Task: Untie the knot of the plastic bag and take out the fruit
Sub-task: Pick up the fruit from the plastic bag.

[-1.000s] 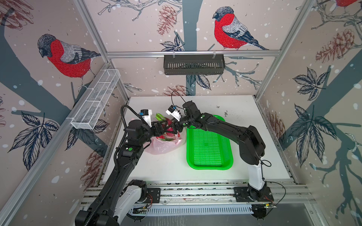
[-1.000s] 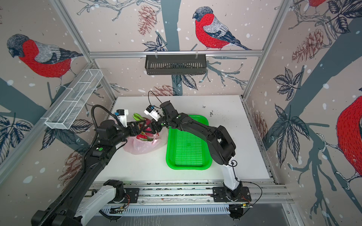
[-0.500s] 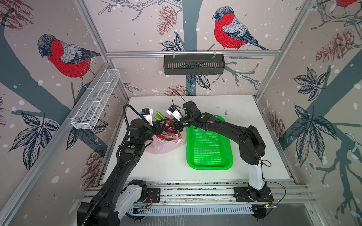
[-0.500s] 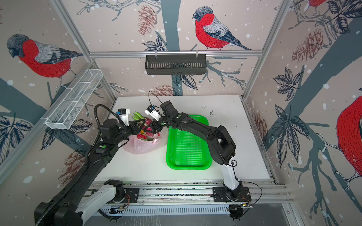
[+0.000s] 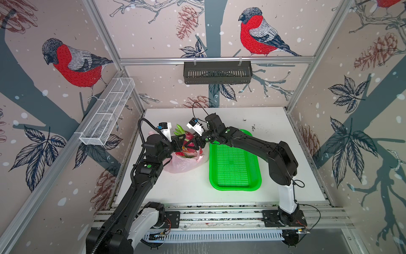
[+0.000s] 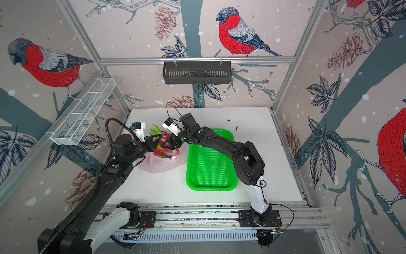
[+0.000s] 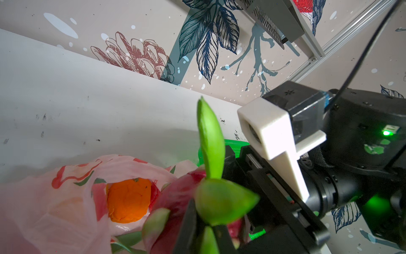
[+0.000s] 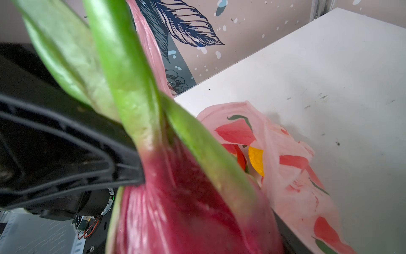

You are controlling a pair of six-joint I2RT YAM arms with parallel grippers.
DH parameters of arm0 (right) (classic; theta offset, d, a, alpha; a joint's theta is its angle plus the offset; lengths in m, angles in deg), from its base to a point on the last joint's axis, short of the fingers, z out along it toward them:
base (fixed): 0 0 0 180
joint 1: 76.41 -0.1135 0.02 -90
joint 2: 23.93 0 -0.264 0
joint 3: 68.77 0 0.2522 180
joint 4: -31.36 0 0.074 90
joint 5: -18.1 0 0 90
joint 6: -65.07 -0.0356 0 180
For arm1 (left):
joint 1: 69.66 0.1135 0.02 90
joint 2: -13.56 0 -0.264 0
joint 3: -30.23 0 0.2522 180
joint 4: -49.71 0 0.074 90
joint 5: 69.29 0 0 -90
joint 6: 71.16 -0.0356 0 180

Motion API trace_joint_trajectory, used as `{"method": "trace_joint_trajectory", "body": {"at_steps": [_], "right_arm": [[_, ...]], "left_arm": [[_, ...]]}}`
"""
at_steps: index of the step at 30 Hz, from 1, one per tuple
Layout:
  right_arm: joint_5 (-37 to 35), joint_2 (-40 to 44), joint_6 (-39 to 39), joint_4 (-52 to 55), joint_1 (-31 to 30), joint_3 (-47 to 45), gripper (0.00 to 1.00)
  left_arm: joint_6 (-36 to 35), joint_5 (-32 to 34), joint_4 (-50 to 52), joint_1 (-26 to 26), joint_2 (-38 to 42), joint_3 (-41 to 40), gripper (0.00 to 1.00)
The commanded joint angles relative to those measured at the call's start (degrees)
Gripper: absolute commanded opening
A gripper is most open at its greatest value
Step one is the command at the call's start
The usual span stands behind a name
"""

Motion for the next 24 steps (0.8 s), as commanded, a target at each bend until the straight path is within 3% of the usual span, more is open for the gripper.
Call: {"method": "trace_joint_trajectory", "body": {"at_steps": [1, 11, 24], "right_arm": [[0.89, 1.09, 0.62, -0.76, -0.37, -0.85, 0.34], [-2.66, 1.71, 0.36, -1.79, -1.10, -2.50, 0.60], [-6.85, 2.01, 1.49, -2.94, -2.13, -3.26, 0.81]], "left_arm": [[-0.11, -0.42, -4.90, -0.04, 0.83, 0.17, 0.00], [0.60, -0.33, -6.88, -0.04, 1.90, 0.44, 0.00], [0.60, 0.29, -6.45, -0.04, 3.73, 0.83, 0.00]]}}
